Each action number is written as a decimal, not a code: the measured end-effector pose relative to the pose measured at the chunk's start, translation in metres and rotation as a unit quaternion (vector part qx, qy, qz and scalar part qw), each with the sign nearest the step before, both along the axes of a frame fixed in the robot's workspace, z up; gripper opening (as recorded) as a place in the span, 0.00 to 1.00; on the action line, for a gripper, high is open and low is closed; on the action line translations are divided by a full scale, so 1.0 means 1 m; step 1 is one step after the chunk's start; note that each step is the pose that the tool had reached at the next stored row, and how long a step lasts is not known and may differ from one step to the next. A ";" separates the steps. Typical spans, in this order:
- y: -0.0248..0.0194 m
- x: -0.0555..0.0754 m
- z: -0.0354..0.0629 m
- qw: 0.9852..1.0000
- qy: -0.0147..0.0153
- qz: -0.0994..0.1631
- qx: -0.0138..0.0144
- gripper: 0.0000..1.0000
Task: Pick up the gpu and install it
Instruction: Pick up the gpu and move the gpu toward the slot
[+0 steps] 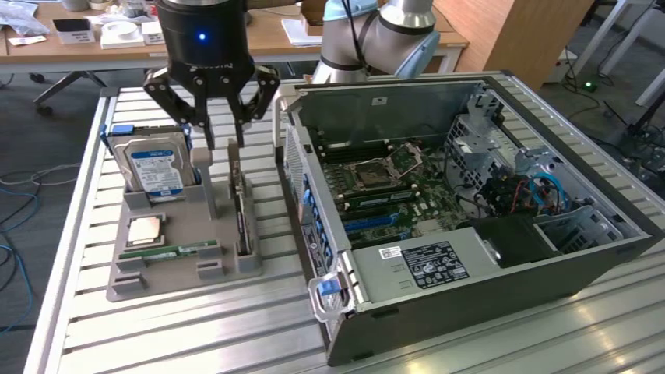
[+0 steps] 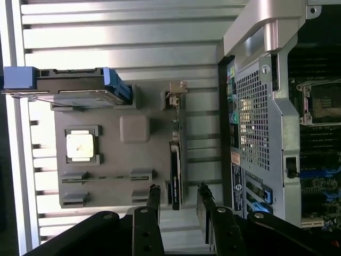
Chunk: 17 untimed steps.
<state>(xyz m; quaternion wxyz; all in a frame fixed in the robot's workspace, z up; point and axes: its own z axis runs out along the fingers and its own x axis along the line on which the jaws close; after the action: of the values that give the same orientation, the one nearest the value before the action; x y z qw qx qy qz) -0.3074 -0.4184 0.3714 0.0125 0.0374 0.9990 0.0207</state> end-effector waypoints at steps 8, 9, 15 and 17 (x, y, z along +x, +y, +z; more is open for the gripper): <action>0.0000 0.000 -0.0045 1.000 0.000 0.000 0.000 0.41; 0.0000 0.000 -0.0046 1.000 0.000 0.000 0.000 0.41; 0.0000 0.000 -0.0076 1.000 0.000 0.000 0.000 0.41; 0.0000 0.000 -0.0088 1.000 0.000 0.000 0.000 0.41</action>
<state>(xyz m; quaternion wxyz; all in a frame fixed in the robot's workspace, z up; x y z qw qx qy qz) -0.3074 -0.4184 0.3626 0.0125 0.0374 0.9990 0.0208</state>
